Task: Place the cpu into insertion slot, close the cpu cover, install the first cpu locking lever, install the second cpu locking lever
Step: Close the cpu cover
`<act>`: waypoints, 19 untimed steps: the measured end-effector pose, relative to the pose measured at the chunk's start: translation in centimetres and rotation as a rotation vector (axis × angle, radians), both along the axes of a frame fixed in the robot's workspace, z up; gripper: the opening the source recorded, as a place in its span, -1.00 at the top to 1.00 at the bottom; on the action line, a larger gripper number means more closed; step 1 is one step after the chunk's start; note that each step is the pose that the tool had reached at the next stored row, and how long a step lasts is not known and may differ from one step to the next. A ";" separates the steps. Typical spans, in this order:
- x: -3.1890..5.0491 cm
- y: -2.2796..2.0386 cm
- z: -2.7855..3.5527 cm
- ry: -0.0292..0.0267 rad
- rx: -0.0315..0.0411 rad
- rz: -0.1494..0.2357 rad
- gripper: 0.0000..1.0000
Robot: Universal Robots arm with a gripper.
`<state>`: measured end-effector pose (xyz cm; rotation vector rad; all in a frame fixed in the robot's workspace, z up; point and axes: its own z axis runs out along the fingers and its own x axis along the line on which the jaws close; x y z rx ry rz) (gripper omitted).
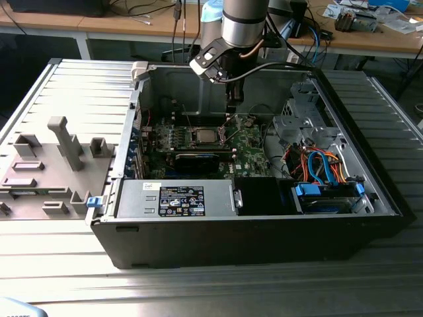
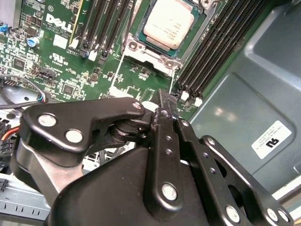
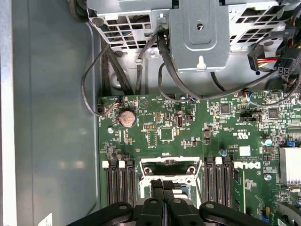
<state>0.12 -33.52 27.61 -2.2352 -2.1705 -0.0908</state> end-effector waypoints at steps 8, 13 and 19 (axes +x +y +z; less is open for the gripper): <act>0.41 0.00 -0.11 0.0000 0.0000 0.000 0.79; 0.59 0.05 -0.17 -0.0001 0.0002 0.000 0.79; 1.20 0.21 -0.23 0.0003 0.0001 0.000 0.79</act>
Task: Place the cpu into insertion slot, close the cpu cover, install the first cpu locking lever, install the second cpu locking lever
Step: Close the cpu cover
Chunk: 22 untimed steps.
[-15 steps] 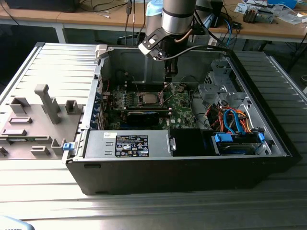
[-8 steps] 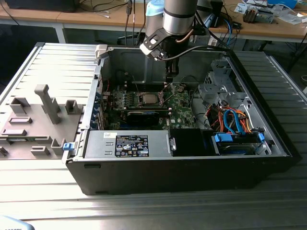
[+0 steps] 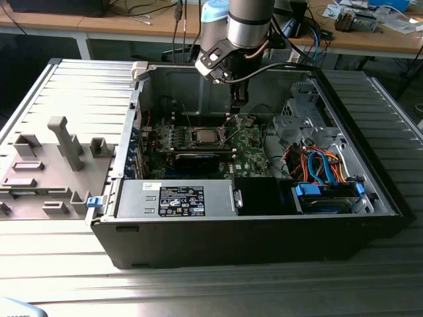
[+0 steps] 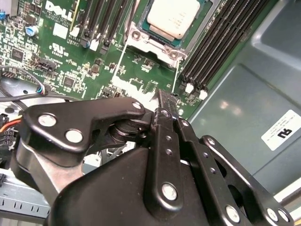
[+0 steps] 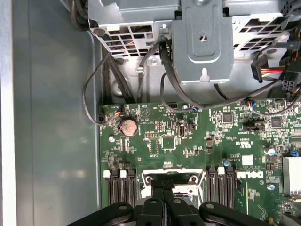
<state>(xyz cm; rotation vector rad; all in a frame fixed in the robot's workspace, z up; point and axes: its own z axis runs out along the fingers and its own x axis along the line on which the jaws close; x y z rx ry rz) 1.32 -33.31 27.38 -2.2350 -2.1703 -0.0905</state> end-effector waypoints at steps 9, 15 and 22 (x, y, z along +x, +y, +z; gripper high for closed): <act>1.26 0.01 -0.23 0.0580 -0.0020 0.059 0.79; 2.00 0.00 -0.32 0.0582 -0.0026 0.070 0.79; 2.28 0.01 -0.49 0.0581 -0.0025 0.070 0.79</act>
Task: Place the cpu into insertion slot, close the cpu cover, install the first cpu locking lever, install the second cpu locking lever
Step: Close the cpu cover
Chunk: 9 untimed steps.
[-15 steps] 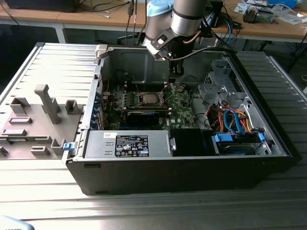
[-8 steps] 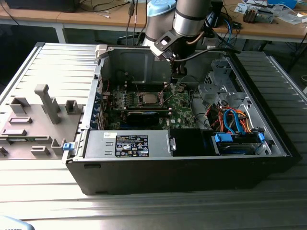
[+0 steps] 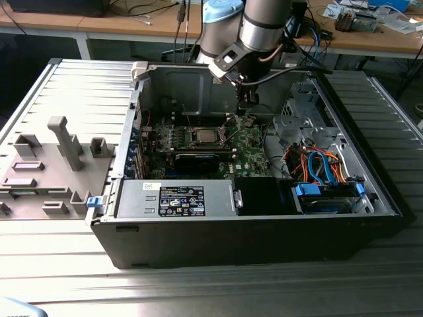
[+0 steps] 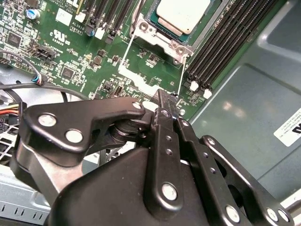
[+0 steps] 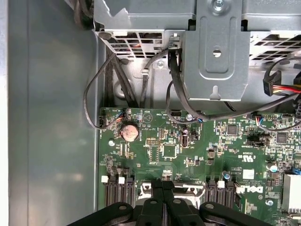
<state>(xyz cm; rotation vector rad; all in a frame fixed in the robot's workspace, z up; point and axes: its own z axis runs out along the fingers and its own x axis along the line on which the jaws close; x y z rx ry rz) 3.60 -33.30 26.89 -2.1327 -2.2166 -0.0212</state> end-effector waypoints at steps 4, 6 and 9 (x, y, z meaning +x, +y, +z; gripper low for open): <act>0.20 0.00 -0.13 0.0001 -0.0001 0.000 0.79; 0.35 0.00 -0.18 0.0001 -0.0001 0.000 0.79; 0.60 0.00 -0.25 0.0001 -0.0001 0.000 0.79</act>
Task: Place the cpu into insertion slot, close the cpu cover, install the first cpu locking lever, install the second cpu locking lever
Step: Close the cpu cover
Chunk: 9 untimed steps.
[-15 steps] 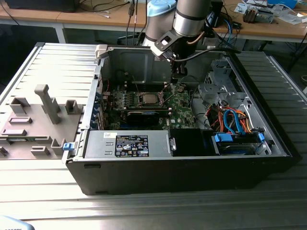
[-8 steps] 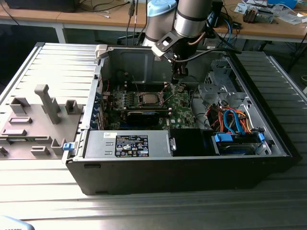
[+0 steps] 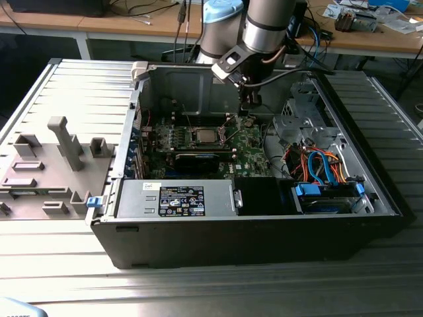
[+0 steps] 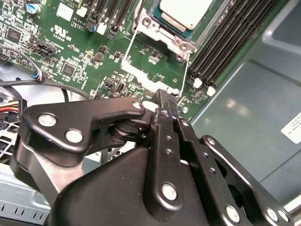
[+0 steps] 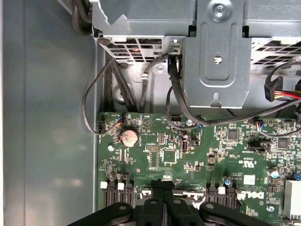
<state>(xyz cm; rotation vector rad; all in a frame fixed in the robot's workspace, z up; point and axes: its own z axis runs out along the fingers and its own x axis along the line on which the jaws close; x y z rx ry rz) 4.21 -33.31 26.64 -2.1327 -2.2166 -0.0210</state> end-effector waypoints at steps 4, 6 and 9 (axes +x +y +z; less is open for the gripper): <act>0.21 0.00 -0.08 0.0000 0.0000 0.000 0.79; 0.35 0.00 -0.16 0.0000 0.0001 0.000 0.79; 0.45 0.00 -0.25 0.0000 0.0000 0.000 0.79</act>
